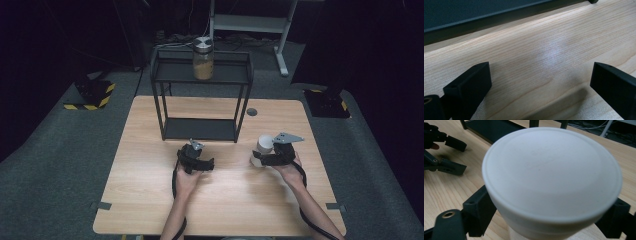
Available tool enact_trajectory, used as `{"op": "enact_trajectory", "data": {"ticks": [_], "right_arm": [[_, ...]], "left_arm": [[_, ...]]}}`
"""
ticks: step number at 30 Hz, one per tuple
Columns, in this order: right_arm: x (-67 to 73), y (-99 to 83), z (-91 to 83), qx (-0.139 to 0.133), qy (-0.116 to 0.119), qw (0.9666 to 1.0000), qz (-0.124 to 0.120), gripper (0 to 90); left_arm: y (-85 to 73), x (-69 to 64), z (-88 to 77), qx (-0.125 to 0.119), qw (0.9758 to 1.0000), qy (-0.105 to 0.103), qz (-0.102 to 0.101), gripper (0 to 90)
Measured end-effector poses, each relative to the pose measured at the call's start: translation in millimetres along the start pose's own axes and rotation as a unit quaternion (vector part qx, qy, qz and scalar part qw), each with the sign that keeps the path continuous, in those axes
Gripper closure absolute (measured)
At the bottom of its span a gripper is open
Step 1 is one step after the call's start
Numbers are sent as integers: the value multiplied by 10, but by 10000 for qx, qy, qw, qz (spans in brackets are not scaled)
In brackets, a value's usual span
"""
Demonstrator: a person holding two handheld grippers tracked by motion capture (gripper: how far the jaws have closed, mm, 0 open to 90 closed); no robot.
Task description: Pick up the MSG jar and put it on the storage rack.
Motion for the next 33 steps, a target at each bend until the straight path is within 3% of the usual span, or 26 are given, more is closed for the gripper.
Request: {"op": "enact_trajectory", "data": {"ticks": [17,33], "right_arm": [[2,-4,26,-68,11,10000,5,327],[16,-25,25,-152,-39,9999,-13,346]], "left_arm": [[-1,4,-1,-6,10000,-10,-11,36],[-2,4,0,-10,10000,-15,-22,36]]}}
Point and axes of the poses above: each handheld gripper's, and its own axes: z roughly forward along the jaws, y roughly out of its top, x roughly to its left, the point moved 8 cm from there along z, roughly forward along the jaws, and after that the axes turned 5 degrees about x, right-handed, at the moved point
